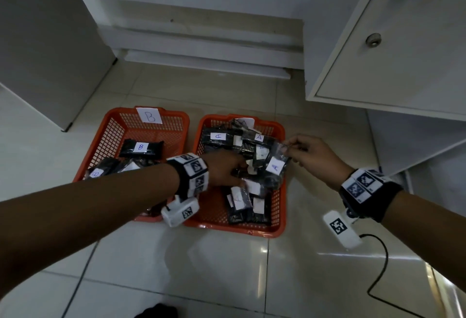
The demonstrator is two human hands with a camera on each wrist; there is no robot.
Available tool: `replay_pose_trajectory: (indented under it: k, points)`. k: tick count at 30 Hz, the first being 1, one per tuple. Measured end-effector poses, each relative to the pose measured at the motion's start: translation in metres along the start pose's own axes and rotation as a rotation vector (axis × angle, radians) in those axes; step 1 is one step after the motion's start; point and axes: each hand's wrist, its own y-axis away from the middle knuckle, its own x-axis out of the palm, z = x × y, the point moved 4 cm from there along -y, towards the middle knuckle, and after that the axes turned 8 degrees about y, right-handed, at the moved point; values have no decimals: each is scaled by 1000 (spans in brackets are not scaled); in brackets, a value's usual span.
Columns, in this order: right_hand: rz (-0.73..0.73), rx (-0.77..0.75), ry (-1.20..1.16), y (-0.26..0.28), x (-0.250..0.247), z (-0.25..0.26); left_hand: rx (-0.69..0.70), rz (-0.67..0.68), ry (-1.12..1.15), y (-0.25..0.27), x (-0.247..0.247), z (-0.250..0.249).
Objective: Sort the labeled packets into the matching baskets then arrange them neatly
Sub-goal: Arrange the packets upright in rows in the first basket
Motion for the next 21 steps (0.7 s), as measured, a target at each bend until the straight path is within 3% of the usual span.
replay_pose_trajectory:
  k: [4, 7, 9, 13, 17, 21]
  points:
    - [282, -56, 239, 3, 31, -8, -53, 1, -45, 24, -21, 36]
    - [355, -116, 501, 8, 52, -8, -63, -25, -97, 43, -27, 55]
    - [335, -143, 708, 8, 62, -10, -59, -46, -126, 52, -29, 59]
    - [80, -366, 1140, 7, 75, 3, -70, -90, -162, 61, -34, 63]
    - [68, -612, 1164, 11, 118, 41, -105, -131, -175, 67, -49, 64]
    - [350, -584, 937, 4, 180, 68, -105, -181, -170, 70, -57, 64]
